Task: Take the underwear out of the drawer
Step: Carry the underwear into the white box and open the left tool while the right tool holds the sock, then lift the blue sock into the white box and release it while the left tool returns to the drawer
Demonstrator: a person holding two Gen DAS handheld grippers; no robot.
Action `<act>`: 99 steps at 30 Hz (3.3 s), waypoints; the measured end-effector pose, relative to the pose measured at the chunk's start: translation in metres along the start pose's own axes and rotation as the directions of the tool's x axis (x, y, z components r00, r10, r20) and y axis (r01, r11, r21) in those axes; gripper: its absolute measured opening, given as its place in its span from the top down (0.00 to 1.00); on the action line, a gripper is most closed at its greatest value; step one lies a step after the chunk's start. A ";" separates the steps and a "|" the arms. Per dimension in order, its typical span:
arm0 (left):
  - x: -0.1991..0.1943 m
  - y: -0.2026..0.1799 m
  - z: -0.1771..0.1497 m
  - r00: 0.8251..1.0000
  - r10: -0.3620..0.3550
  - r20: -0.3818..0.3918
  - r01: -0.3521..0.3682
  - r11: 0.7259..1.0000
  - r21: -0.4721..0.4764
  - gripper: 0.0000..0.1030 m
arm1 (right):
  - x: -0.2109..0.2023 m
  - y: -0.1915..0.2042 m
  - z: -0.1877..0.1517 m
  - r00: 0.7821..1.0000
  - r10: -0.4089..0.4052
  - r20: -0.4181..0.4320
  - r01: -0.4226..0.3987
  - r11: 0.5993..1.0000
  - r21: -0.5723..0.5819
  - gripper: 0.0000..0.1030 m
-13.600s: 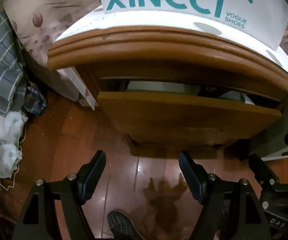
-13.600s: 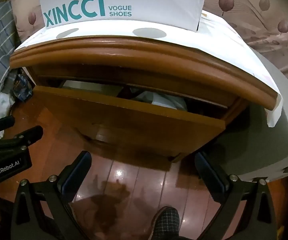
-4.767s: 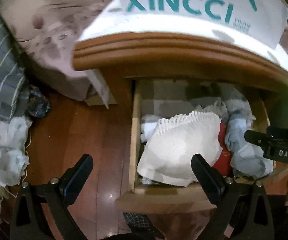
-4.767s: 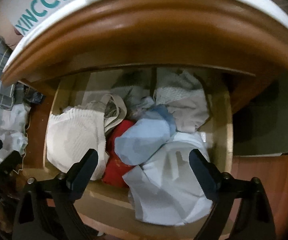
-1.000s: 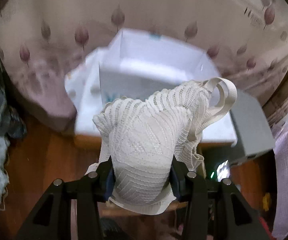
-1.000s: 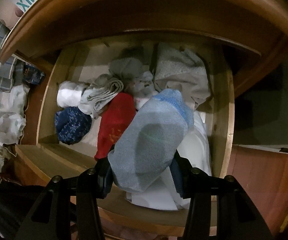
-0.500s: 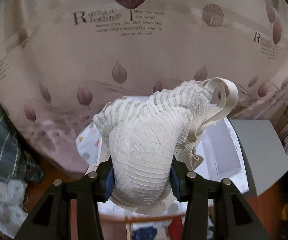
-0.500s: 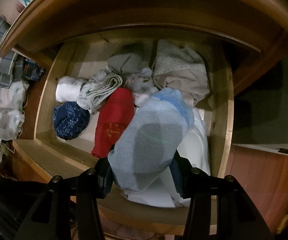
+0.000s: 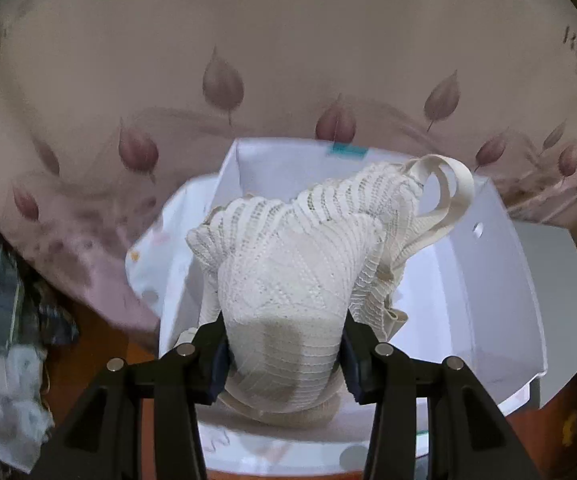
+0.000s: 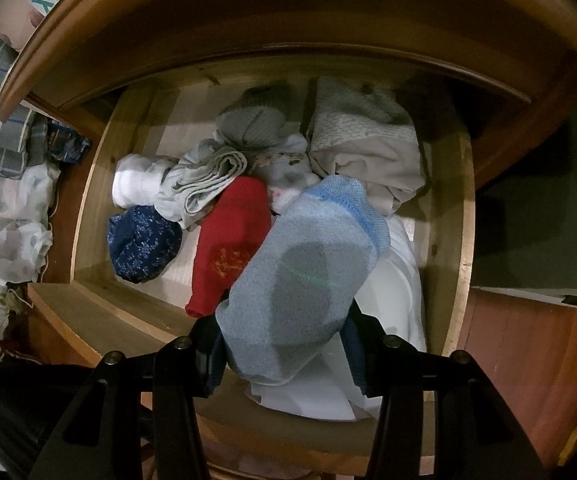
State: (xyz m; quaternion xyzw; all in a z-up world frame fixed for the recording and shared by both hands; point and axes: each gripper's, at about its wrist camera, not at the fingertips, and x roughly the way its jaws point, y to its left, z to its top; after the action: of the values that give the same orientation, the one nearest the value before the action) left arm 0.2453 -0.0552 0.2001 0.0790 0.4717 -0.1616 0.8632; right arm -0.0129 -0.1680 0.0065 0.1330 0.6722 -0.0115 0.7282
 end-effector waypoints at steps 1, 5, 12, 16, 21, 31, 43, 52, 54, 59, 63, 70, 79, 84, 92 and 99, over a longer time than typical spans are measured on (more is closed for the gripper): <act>0.002 0.001 -0.005 1.000 0.004 -0.013 -0.004 1.000 -0.013 0.56 | 0.000 0.000 0.000 1.000 -0.001 0.001 0.001 1.000 -0.001 0.55; -0.001 0.004 -0.017 0.999 0.015 -0.030 -0.018 0.997 -0.072 0.56 | 0.000 0.000 0.000 1.000 0.000 0.001 0.000 1.000 -0.001 0.55; -0.005 0.004 -0.024 0.998 0.031 -0.054 -0.038 0.991 -0.126 0.55 | 0.000 0.001 0.000 1.000 0.001 0.000 -0.001 1.000 0.001 0.55; -0.006 0.004 -0.022 0.998 0.038 -0.046 -0.044 0.990 -0.134 0.49 | -0.001 0.002 0.000 1.000 0.005 0.002 -0.005 1.000 0.003 0.55; -0.011 0.001 -0.018 0.999 0.042 -0.014 -0.043 0.991 -0.130 0.37 | -0.001 0.004 0.000 1.000 0.016 0.006 -0.016 1.000 -0.006 0.55; -0.032 -0.009 -0.015 0.998 0.053 0.040 -0.051 0.997 -0.049 0.25 | 0.001 0.003 0.001 1.000 0.019 0.006 -0.019 1.000 -0.006 0.55; -0.077 0.007 -0.051 0.993 0.088 0.081 -0.086 0.996 -0.030 0.24 | -0.003 0.002 0.003 0.998 0.037 0.043 -0.038 0.999 0.005 0.55; -0.082 0.031 -0.156 0.986 0.143 0.090 -0.140 0.989 -0.036 0.24 | -0.014 -0.005 0.004 0.992 0.065 0.111 -0.069 0.997 0.029 0.56; -0.074 0.034 -0.177 0.983 0.161 0.083 -0.158 0.987 -0.037 0.24 | -0.013 -0.006 0.004 0.992 0.058 0.109 -0.062 0.997 0.035 0.56; -0.030 0.044 -0.223 0.984 0.175 -0.005 -0.175 0.982 -0.066 0.24 | -0.018 -0.002 0.004 0.993 0.064 0.098 -0.066 0.998 0.020 0.56; -0.003 0.049 -0.243 0.983 0.178 -0.045 -0.181 0.978 -0.104 0.24 | -0.028 0.000 0.005 0.993 0.079 0.093 -0.081 0.996 0.025 0.56; 0.018 0.052 -0.256 0.984 0.152 -0.091 -0.161 0.982 -0.100 0.24 | -0.061 0.004 0.008 0.995 0.044 0.093 -0.044 0.999 -0.003 0.56; 0.021 0.048 -0.257 0.974 0.209 -0.089 -0.216 0.974 -0.067 0.24 | -0.140 0.022 0.013 0.984 0.039 0.177 -0.024 0.996 -0.082 0.56; 0.021 0.049 -0.255 0.976 0.198 -0.088 -0.205 0.976 -0.076 0.24 | -0.201 0.038 0.029 0.958 0.045 0.282 -0.007 0.991 -0.135 0.56; 0.021 0.060 -0.253 0.978 0.184 -0.097 -0.196 0.973 -0.122 0.24 | -0.267 0.058 0.092 0.908 -0.003 0.419 0.072 0.986 -0.148 0.56; 0.024 0.060 -0.255 0.977 0.185 -0.109 -0.197 0.975 -0.107 0.24 | -0.248 0.067 0.162 0.921 -0.085 0.381 0.143 0.982 -0.127 0.55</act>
State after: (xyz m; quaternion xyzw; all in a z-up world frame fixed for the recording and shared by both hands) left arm 0.0776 0.0696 0.0407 0.0811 0.5125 -0.0459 0.8536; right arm 0.1349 -0.1774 0.2721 0.0332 0.5268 -0.0276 0.8489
